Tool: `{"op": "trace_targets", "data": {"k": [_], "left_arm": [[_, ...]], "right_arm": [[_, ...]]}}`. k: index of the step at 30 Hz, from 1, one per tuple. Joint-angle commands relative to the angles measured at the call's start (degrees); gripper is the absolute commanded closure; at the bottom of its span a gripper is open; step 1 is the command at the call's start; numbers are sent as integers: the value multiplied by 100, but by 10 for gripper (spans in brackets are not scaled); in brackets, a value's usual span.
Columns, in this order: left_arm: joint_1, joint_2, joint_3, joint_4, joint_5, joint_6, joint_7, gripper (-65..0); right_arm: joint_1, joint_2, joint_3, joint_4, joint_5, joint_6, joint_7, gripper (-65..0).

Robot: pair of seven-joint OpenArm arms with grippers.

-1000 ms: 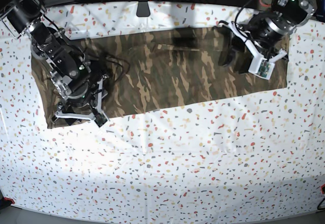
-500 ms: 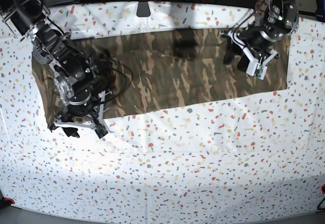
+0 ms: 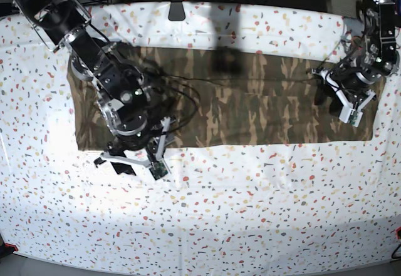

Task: Fold the T-shirt properly
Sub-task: 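Move the right gripper along the shirt toward the left gripper, smoothing fabric, then release the shirt and pull both grippers away from the long strip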

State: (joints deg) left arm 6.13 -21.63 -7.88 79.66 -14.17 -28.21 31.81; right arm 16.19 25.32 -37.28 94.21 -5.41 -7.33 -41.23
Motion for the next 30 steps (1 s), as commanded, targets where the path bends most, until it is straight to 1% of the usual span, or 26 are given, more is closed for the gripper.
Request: {"op": "trace_targets", "data": {"k": [1,4,8,10,13,16,17,20,22,23,24,27,30], "left_arm": [[-17,-98,-22,22,44,142,275,-264],[-212,-111,-22,271,-227,140,299,-265],[-448,-111,-22,837,-240,140,597,-265],[-555,-118,-26,1163,-240,142,621,-265],[-680,-153,-35,1596,-240,157,380,-265],[-741,-251,-35,1915,-238,157,369,-265],[-737,-299,-35,1982,-243,157,369,-265],[-737,-317,-37,2011,-240,157,372,-265],[-723,-317,-37,2011,-234,157,374,-270],[-723,-317,-37,2011,-236,155,374,-287],[-723,-317,-37,2011,-236,157,372,-319],[-726,-317,-37,2011,-236,160,372,-454],[-723,-317,-37,2011,-240,160,369,-454]], "right_arm": [[186,-46,57,105,-55,-81,20,-369],[273,-249,57,105,-59,-81,-85,-369],[284,-437,57,142,-59,-81,-81,-369],[284,-472,57,184,-57,-81,-83,-369],[284,-472,57,328,-57,-81,-85,-369],[280,-470,57,549,-61,-79,-225,-369],[282,-470,57,597,-118,-76,-280,-369],[269,-470,57,623,-590,-81,-352,-369],[271,-470,57,623,-662,-85,-411,-369],[271,-470,57,623,-662,-85,-413,-369],[269,-470,57,623,-660,-85,-426,-369],[269,-470,136,623,-660,-105,-531,-369],[264,-470,533,651,-494,-260,-822,-369]]}}
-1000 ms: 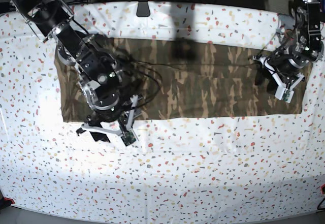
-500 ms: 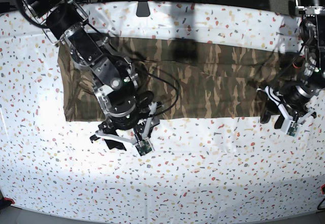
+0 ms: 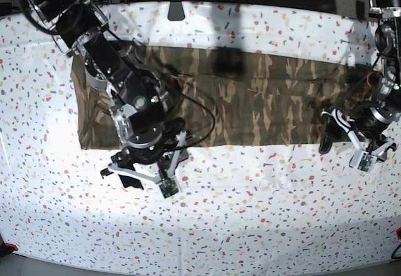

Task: Fold the T-shirt properly
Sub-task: 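Release the shirt and pull both grippers away from the long strip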

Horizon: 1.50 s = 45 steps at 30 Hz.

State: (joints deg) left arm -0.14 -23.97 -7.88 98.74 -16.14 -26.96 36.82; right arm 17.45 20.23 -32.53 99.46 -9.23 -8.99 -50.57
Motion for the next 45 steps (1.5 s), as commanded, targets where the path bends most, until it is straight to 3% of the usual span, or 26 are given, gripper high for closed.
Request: {"op": "trace_targets", "data": {"k": [1,3,5,7,12,15,18,20,24,30,33,35,39,42,45], "left_arm": [[-96,-83,-37,103,-44,35,-131,-451],[-96,-83,-37,103,-39,33,-98,-451],[-96,-81,-37,103,-46,33,-90,-451],[-98,-83,-37,103,-46,35,-90,-451],[-98,-85,-37,103,-44,35,-85,-451],[-157,-101,-55,101,-42,33,107,-451],[-308,-98,-304,94,-42,35,271,-451],[-457,-98,-592,87,-120,37,387,-450],[-767,-101,-1032,-59,-850,11,1145,-450],[-1062,-166,-1051,-938,-1132,-181,1445,-450],[-1346,-422,-1051,-2050,-1224,-181,1596,-450],[-1587,-654,-1051,-2774,-1617,-212,1904,-450],[-1805,-1141,-1051,-3593,-2747,-737,2577,-450],[-1777,-1414,-1051,-4017,-2811,-1062,2645,-446],[-1779,-1464,-1051,-4527,-3204,-1304,2883,-444]], "right_arm": [[125,39,273,144,59,-92,76,-369],[42,42,796,238,498,-83,208,-369],[-111,42,1429,389,1110,216,487,-369],[-317,39,2157,555,1847,968,763,-369],[-890,39,4181,715,3456,3298,883,-369],[-1202,42,5410,715,4422,4216,431,-369],[-1528,39,6522,715,5484,4872,-85,-369],[-1764,37,7143,715,6100,4899,-278,-369],[-2138,39,7895,715,6395,4899,-345,-369],[-2430,39,8037,721,6520,4899,-487,-369],[-2496,37,8037,728,6850,4899,-660,-369],[-2494,39,8037,732,6865,4899,-721,-369],[-2494,39,8037,732,6863,4899,-721,-369],[-2492,39,8037,732,6865,4899,-717,-369],[-2492,39,8037,732,6863,4899,-723,-369]]}}
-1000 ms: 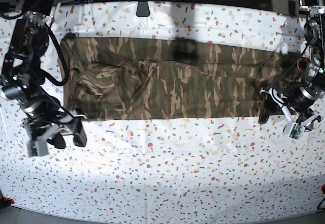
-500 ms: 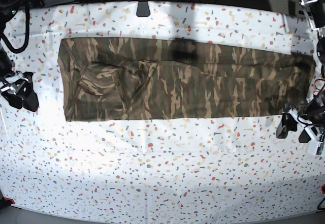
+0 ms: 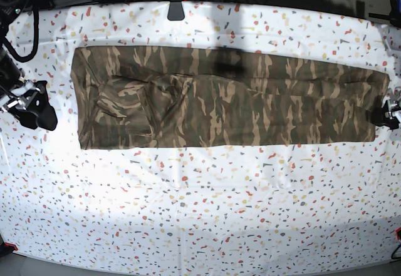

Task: Fold the T-shirt properly
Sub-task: 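Release the shirt and pull both grippers away from the long strip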

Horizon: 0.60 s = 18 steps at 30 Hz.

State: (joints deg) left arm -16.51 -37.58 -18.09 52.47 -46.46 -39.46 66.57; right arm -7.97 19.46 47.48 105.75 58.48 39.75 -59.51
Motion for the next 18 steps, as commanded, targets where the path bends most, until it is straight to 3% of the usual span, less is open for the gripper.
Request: {"op": "trace_targets", "data": {"k": [1,7,11,16,18], "left_arm": [[-140,-96,-31,-35,-247,-54,-72,-444],[-142,-22,-31,-297,-409,-54,-70,-444],[-146,-26,-31,-297,-278,-54,-369,-444],[-162,-22,-31,-162,-1421,-54,-111,-444],[-162,-22,-31,-15,-1506,-54,-33,-444]], "right_arm": [[50,116,35,103,92,25,157,-369],[48,116,35,107,92,25,72,-369],[48,114,33,109,129,25,70,-368],[-9,-103,-234,186,446,25,-59,-368],[-120,-225,-455,304,424,25,-52,-368]]}}
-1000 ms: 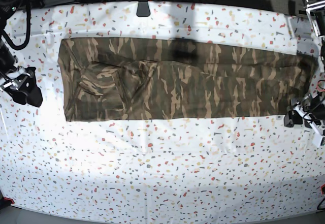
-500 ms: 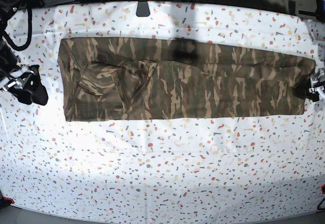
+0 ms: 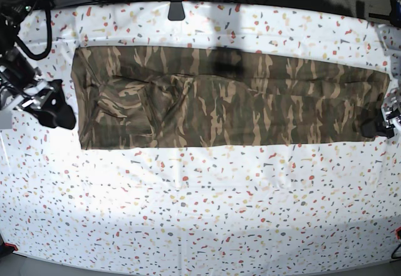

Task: Fold the T-shirt properly

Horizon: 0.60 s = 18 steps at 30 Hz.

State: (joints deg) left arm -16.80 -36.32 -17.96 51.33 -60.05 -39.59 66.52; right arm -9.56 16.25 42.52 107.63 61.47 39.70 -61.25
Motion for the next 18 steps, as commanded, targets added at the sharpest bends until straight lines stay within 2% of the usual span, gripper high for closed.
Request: {"op": "trace_targets", "data": {"k": [1,6,8,12,14,18], "left_arm": [[-131,-151,-44,164,-149,-41,-33,-444],[-133,-151,-44,365,-144,-41,-33,-444],[-129,-151,-44,367,15,-41,-33,-444],[-129,-166,-44,367,612,-41,-190,-444],[-129,-186,-44,367,846,-41,-249,-444],[-127,-214,-44,367,2068,-41,-761,-444]], "right_arm": [[-17,50,-96,192,11,30,157,-368],[-221,26,-1047,564,-1248,30,890,-368],[-365,24,-1399,658,-1545,30,1014,-368],[-852,-37,-1926,772,-2203,30,1620,-368],[-1064,-122,-2096,817,-2557,30,1735,-368],[-1510,-146,-2210,831,-2855,30,1803,-368]]}}
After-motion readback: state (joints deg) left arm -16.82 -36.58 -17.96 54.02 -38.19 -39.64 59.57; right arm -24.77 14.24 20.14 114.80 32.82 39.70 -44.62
